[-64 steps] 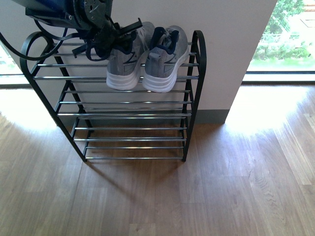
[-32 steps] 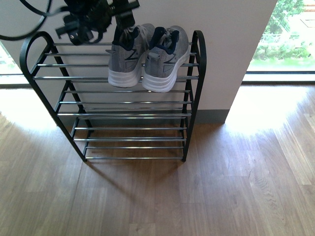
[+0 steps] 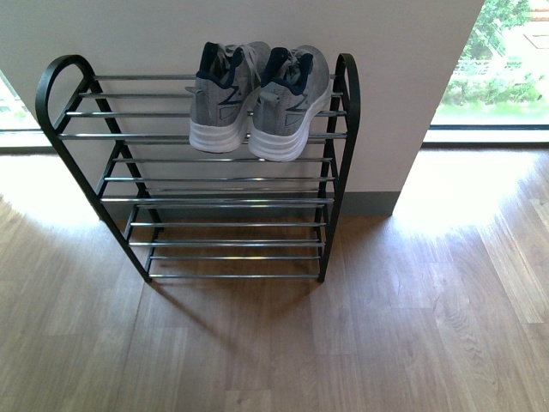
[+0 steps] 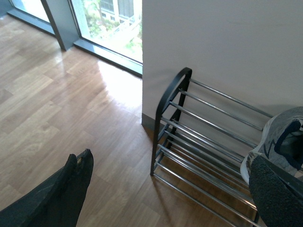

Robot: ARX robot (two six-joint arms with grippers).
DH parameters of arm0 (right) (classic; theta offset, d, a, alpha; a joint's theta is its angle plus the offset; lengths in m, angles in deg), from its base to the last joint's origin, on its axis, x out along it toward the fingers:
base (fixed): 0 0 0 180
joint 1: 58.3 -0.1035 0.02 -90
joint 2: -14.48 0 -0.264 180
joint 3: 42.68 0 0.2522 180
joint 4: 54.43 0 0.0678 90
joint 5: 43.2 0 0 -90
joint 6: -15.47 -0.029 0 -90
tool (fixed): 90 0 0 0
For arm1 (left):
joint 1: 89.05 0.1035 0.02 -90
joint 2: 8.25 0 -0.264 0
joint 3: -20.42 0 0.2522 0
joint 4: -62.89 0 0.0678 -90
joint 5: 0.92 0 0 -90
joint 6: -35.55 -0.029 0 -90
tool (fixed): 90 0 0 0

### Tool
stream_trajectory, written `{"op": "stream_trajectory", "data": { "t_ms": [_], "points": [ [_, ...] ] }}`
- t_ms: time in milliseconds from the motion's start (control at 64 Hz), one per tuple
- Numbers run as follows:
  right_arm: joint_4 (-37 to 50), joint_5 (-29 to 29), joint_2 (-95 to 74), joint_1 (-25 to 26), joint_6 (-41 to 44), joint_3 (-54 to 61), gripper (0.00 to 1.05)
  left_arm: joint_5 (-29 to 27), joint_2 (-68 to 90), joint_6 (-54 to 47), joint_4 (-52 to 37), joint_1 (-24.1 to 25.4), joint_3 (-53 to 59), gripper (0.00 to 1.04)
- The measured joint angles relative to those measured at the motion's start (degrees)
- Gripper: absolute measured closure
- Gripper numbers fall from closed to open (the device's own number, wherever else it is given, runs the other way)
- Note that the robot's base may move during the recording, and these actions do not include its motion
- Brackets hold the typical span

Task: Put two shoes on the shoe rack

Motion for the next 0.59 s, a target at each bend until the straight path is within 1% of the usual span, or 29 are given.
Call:
{"op": "stream_trajectory", "data": {
  "t_ms": [47, 109, 172, 219, 297, 328, 359, 375, 391, 406, 453, 469, 516, 547, 594],
  "points": [
    [0.0, 0.0, 0.0, 0.0, 0.0, 0.0, 0.09, -4.1, -5.6, 1.4, 3.8, -2.6, 2.6, 0.09],
    [0.0, 0.0, 0.0, 0.0, 0.0, 0.0, 0.09, -8.1, -11.2, 3.6, 8.3, -5.7, 5.4, 0.09],
    [0.0, 0.0, 0.0, 0.0, 0.0, 0.0, 0.09, -11.9, -16.7, 8.9, 17.8, -9.6, 7.8, 0.09],
    [0.0, 0.0, 0.0, 0.0, 0.0, 0.0, 0.09, -12.3, -18.0, 11.7, 20.7, -10.6, 8.8, 0.09],
    [0.0, 0.0, 0.0, 0.0, 0.0, 0.0, 0.09, -11.7, -18.5, 13.3, 20.6, -10.9, 9.3, 0.10],
    [0.0, 0.0, 0.0, 0.0, 0.0, 0.0, 0.09, -6.6, -20.1, 9.5, 13.9, -9.7, 11.8, 0.14],
    [0.0, 0.0, 0.0, 0.0, 0.0, 0.0, 0.09, 3.1, -23.5, 3.5, 2.1, -7.6, 17.0, 0.21],
    [0.0, 0.0, 0.0, 0.0, 0.0, 0.0, 0.09, 5.2, -24.4, 1.8, -0.8, -7.1, 18.4, 0.23],
    [0.0, 0.2, 0.0, 0.0, 0.0, 0.0, 0.09, 8.9, -26.0, -0.8, -6.0, -6.0, 20.9, 0.27],
    [0.0, 0.2, 0.0, 0.0, 0.0, 0.0, 0.09, 10.7, -26.8, -2.6, -8.5, -5.5, 22.1, 0.29],
    [0.0, 0.2, 0.0, 0.0, 0.0, 0.0, 0.09, 18.8, -30.8, -13.2, -19.6, -2.8, 27.4, 0.39],
    [0.0, 0.2, 0.0, 0.0, 0.0, 0.0, 0.09, 21.3, -32.3, -17.1, -22.9, -1.4, 28.9, 0.45],
    [0.0, 0.0, 0.0, 0.0, 0.0, 0.0, 0.09, 24.1, -34.6, -21.2, -24.8, 0.7, 30.4, 0.54],
    [0.0, 0.0, 0.0, 0.0, 0.0, 0.0, 0.09, 24.9, -35.4, -22.4, -24.9, 1.5, 30.9, 0.57],
    [0.0, 0.0, 0.0, 0.0, 0.0, 0.0, 0.09, 27.2, -37.5, -25.3, -24.8, 3.8, 32.6, 0.68]
  ]
}}
